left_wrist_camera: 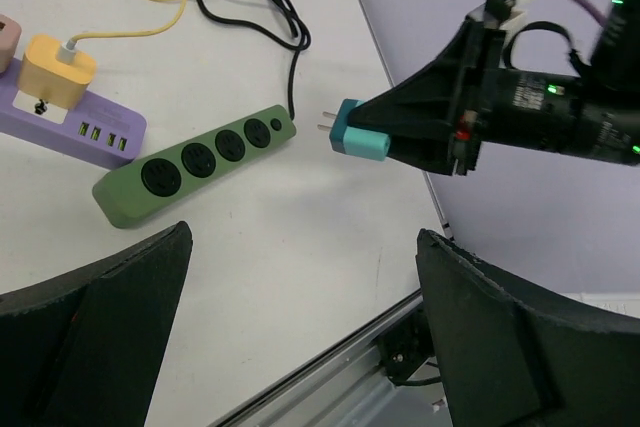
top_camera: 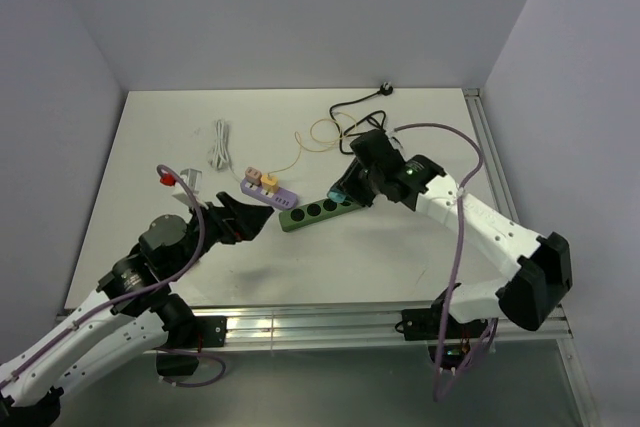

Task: Insert the plug

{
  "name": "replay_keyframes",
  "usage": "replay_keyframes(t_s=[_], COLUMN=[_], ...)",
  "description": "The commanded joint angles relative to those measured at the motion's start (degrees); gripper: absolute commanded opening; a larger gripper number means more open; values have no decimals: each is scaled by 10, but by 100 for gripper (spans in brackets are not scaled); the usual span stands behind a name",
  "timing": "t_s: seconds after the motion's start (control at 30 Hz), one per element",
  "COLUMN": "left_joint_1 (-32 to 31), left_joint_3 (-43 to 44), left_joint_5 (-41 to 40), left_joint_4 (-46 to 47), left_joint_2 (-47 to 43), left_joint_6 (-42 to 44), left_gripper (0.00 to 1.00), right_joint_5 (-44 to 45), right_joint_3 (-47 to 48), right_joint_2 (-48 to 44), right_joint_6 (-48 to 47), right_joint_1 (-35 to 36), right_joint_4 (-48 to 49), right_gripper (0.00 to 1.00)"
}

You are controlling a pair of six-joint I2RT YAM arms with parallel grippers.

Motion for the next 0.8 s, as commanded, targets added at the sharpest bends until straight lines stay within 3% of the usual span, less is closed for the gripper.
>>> replay_keyframes(t_s=[0.0, 0.37, 0.6, 0.77], left_joint_1=[0, -1, 0, -1], left_joint_3=[26, 47, 69, 67], left_joint_5=[-17, 1, -4, -1], left_joint_4=[2, 3, -27, -26], left_joint_2=[13, 78, 84, 74], left_joint_6=[19, 19, 31, 41], left_gripper=[100, 99, 99, 100], right_joint_5=[15, -29, -35, -21], right_joint_3=[18, 157, 124, 145], right_joint_2=[37, 226, 229, 250], right_joint_6=[72, 133, 227, 255], right_joint_1=[-46, -104, -111, -116], right_joint_4=[-68, -178, -141, -164], right_gripper=[0, 0, 0, 0])
